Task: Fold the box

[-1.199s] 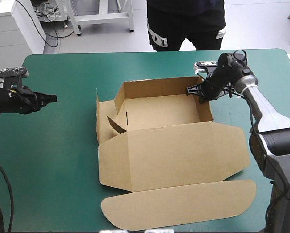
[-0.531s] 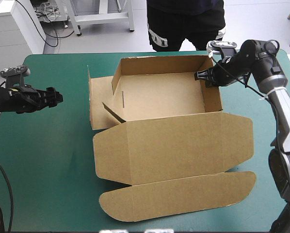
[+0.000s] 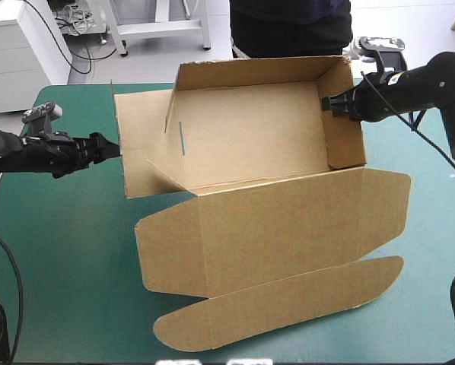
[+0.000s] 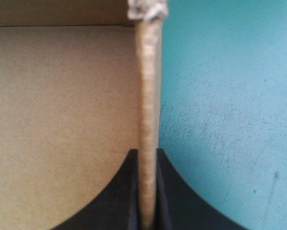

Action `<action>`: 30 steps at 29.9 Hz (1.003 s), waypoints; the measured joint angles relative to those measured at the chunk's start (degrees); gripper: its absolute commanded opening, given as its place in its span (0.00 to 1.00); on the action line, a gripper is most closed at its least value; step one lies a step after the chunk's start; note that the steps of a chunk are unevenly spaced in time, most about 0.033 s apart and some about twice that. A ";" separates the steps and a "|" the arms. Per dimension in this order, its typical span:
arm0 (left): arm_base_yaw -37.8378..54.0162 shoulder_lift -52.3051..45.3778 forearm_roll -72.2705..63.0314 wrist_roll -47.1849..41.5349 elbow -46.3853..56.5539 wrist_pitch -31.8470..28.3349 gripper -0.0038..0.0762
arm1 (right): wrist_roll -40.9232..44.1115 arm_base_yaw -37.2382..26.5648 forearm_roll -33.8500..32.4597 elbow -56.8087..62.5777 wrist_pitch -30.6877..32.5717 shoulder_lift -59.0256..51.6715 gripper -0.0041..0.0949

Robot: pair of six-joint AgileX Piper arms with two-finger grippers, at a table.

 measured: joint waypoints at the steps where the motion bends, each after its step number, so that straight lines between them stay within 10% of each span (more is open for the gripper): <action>1: 0.00 0.00 -1.31 0.86 0.00 0.18 0.82 | 0.01 0.00 0.05 0.00 0.05 0.00 0.02; 30: 0.00 0.00 -10.86 8.74 0.00 6.39 0.82 | 2.68 8.19 0.26 0.00 -10.26 16.87 0.02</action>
